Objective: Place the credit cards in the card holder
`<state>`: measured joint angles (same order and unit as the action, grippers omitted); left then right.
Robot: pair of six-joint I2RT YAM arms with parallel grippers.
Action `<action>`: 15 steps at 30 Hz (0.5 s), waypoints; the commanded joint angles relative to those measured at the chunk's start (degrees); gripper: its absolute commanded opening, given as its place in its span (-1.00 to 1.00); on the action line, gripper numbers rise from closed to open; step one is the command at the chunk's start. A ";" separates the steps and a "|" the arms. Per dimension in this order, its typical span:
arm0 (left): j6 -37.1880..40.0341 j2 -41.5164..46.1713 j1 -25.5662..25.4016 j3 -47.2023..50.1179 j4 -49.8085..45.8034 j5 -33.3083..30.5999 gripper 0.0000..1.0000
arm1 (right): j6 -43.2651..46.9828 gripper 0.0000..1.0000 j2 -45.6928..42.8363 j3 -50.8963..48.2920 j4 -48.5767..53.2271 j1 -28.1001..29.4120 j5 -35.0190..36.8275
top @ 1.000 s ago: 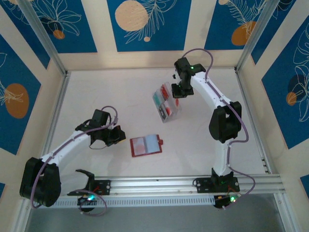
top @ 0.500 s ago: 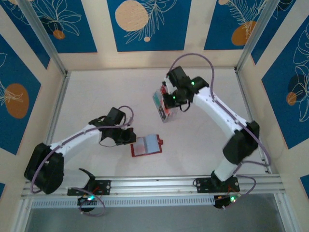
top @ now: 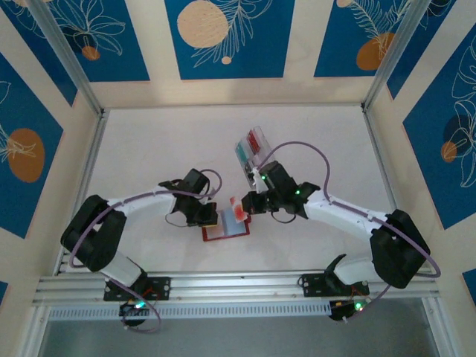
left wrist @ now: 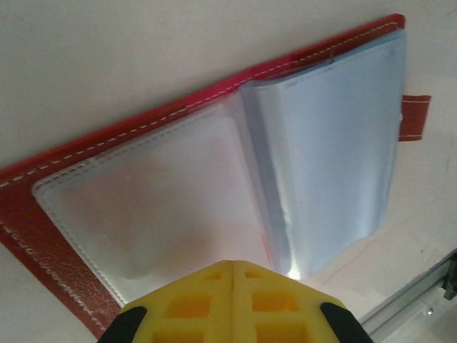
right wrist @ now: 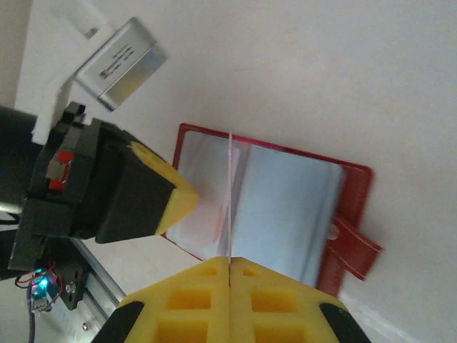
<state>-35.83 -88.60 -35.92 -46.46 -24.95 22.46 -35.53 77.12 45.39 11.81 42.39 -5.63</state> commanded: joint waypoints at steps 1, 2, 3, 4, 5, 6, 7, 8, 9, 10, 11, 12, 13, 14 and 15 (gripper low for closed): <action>1.28 -0.91 -0.15 1.56 -0.30 -2.28 -0.94 | -4.64 -1.00 -0.69 -3.24 -14.94 1.89 -1.40; 1.36 -1.20 -0.04 1.90 -0.43 -2.59 -0.94 | -5.19 -1.00 -0.07 -4.01 -16.61 2.40 -1.36; 1.37 -1.39 0.05 2.36 -0.30 -2.63 -0.95 | -5.63 -1.00 0.55 -4.82 -18.42 2.90 -1.32; 1.38 -1.49 0.06 2.78 -0.13 -2.62 -0.95 | -5.98 -1.00 1.21 -5.25 -19.51 3.13 -1.15; 1.22 -1.40 0.10 3.31 0.16 -2.67 -0.95 | -6.29 -1.00 1.97 -5.72 -20.82 3.39 -1.24; 1.16 -1.32 0.13 3.71 0.34 -2.85 -0.95 | -6.55 -1.00 2.89 -6.02 -22.00 3.69 -1.39; 1.07 -1.24 0.14 3.98 0.32 -2.96 -0.96 | -6.57 -1.00 3.60 -6.09 -22.77 3.98 -1.49; 1.03 -1.23 0.18 4.17 0.23 -3.11 -0.96 | -6.49 -1.00 4.67 -6.14 -23.50 4.26 -1.62; 0.89 -1.09 0.24 4.34 0.12 -3.19 -0.96 | -6.44 -1.00 5.63 -5.98 -23.91 4.37 -1.59; 0.92 -0.90 0.36 4.52 0.12 -3.23 -0.97 | -6.48 -1.00 6.32 -5.92 -24.26 4.47 -1.49; 0.77 -0.65 0.39 4.68 0.17 -3.25 -0.96 | -6.64 -1.00 6.90 -6.08 -24.98 4.53 -1.49; 0.67 -0.38 0.47 4.88 0.15 -3.32 -0.97 | -6.66 -1.00 7.52 -6.24 -25.78 4.54 -1.49; 0.67 -0.19 0.45 5.04 0.24 -3.31 -0.97 | -6.81 -1.00 7.94 -6.45 -26.19 4.55 -1.28; 0.52 0.00 0.50 5.21 0.32 -3.38 -0.97 | -6.82 -1.00 8.57 -6.59 -26.68 4.54 -1.23; 0.59 0.09 0.58 5.32 0.35 -3.35 -0.97 | -6.83 -1.00 9.07 -6.70 -26.92 4.53 -1.09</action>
<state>-35.57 -88.55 -35.75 -43.09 -22.87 21.12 -41.63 85.14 39.79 -11.22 46.52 -6.48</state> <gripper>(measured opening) 0.040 0.050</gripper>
